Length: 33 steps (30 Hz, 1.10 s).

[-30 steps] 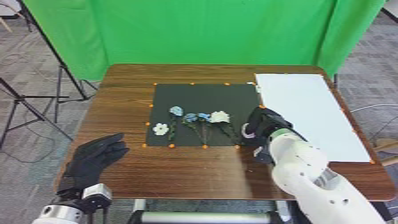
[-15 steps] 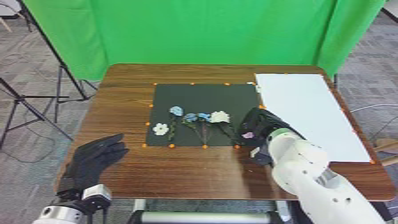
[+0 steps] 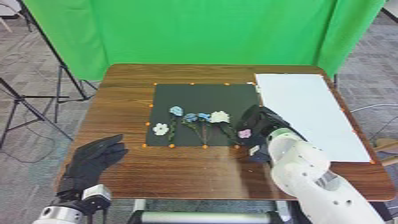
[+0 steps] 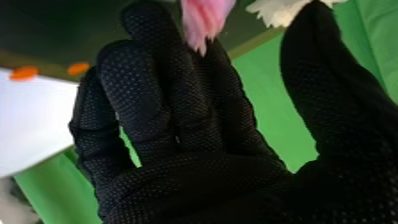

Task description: Arrange flowers

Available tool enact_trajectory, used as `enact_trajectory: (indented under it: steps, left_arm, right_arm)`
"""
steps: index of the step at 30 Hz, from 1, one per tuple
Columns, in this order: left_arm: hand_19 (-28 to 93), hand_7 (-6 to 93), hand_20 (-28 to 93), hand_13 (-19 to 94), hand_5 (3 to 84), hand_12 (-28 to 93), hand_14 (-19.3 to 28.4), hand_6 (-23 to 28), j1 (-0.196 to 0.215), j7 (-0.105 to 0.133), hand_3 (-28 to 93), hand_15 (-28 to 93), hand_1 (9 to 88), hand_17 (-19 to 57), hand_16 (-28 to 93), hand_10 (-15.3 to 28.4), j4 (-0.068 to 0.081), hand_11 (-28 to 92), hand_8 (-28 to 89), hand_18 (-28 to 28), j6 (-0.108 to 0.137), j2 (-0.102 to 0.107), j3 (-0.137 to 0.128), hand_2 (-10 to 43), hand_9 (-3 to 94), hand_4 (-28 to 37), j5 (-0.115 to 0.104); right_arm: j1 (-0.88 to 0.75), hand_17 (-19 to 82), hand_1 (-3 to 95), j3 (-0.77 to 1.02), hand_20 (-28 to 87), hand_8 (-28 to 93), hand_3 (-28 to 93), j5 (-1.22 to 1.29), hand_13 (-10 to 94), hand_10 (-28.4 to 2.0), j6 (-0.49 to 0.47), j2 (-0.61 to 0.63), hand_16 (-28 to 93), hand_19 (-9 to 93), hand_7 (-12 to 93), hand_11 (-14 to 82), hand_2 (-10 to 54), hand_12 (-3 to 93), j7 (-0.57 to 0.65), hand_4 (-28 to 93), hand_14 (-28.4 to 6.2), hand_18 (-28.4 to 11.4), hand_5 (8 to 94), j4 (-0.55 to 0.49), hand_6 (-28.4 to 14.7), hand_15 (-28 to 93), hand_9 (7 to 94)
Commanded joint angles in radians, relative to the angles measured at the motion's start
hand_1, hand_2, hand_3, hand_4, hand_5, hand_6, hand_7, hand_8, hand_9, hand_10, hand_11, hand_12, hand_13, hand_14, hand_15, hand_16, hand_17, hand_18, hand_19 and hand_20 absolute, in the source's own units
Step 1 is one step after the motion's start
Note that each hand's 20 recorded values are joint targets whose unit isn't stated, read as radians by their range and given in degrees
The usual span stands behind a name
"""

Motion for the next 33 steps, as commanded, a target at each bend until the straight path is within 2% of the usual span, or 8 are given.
enact_trajectory:
  steps: [1,5,13,16,19,22,27,33]
  left_arm:
    - [62,15.4,16,32,50.9,10,28.4,16.3,0.024,0.003,80,63,30.7,-6.9,-13,23.1,-0.004,42,-9,22.7,0.002,0.015,-0.001,6.4,42.6,-9.1,-0.012]
    - [62,15.4,16,32,50.9,10,28.4,16.3,0.028,0.006,80,63,30.7,-6.9,-13,23.1,-0.001,42,-8,22.7,0.002,0.008,-0.001,6.4,42.6,-9.1,-0.012]
    - [63,14.6,16,31,49.9,10,28.4,15.8,0.032,0.113,80,63,30.4,-6.9,-13,22.9,-0.002,40,-9,22.8,0.093,0.039,0.022,6.2,41.0,-10.0,-0.041]
    - [63,14.0,16,30,49.0,9,28.3,15.3,0.048,0.129,80,63,30.3,-6.9,-13,21.9,-0.008,38,-9,22.9,0.142,0.042,0.015,6.0,38.7,-10.4,-0.011]
    - [63,13.6,16,29,48.4,9,27.8,14.9,0.075,0.192,79,62,30.0,-6.9,-13,21.4,-0.013,37,-9,22.9,0.165,0.051,0.002,5.7,37.8,-10.7,-0.061]
    - [62,13.2,16,28,48.3,9,27.5,14.8,0.089,0.226,79,62,30.0,-6.9,-13,21.3,-0.014,37,-9,22.9,0.181,0.068,-0.018,5.7,37.6,-11.0,-0.075]
    - [62,13.1,16,28,48.2,9,27.5,14.5,0.087,0.232,80,62,30.0,-7.0,-13,21.2,-0.012,37,-8,22.7,0.173,0.080,-0.035,5.6,38.1,-11.3,-0.094]
    - [62,12.9,16,28,48.1,10,27.6,14.4,0.069,0.182,80,62,29.9,-7.0,-13,21.8,-0.004,38,-8,22.5,0.137,0.060,-0.053,5.4,39.1,-11.3,-0.075]
  right_arm:
    - [-0.014,17,26.5,0.010,47,-9,77,-0.087,58,-21.3,-0.007,0.047,22,74,9,24.5,-5.2,16.3,0.026,-26,-19.2,-28.4,53.9,-0.031,-9.3,76,73.1]
    - [-0.029,18,22.3,0.030,48,-9,75,-0.081,58,-23.3,0.012,0.071,22,74,8,24.0,-1.5,16.2,0.010,-26,-21.1,-28.4,52.4,-0.052,-10.4,76,71.2]
    - [-0.149,12,19.1,0.255,34,-10,81,0.186,44,-23.3,0.206,0.041,14,71,12,25.5,7.5,16.2,-0.085,-26,-21.9,-28.3,50.2,-0.070,-8.8,74,56.3]
    - [-0.207,10,18.2,0.374,30,-10,84,0.388,40,-22.4,0.291,0.002,12,69,13,24.4,9.0,16.0,-0.138,-26,-21.9,-26.2,50.2,-0.074,-8.1,71,53.7]
    - [-0.231,9,17.4,0.457,27,-11,85,0.522,37,-22.3,0.313,-0.028,9,66,14,22.5,10.3,15.6,-0.184,-26,-22.5,-24.2,49.8,-0.063,-6.9,64,51.8]
    - [-0.235,7,16.9,0.491,25,-11,86,0.596,35,-21.8,0.338,-0.037,8,63,14,20.7,10.8,15.3,-0.207,-27,-23.1,-23.4,49.2,-0.052,-6.4,58,50.7]
    - [-0.245,7,16.6,0.558,23,-11,87,0.792,35,-21.3,0.281,-0.072,9,62,14,18.4,11.7,15.0,-0.221,-27,-22.7,-22.9,48.6,-0.037,-5.6,53,49.5]
    - [-0.229,6,16.5,0.541,22,-11,87,0.807,35,-21.1,0.286,-0.063,10,62,14,18.1,12.3,15.2,-0.216,-27,-22.7,-22.9,48.5,-0.021,-5.1,52,49.7]
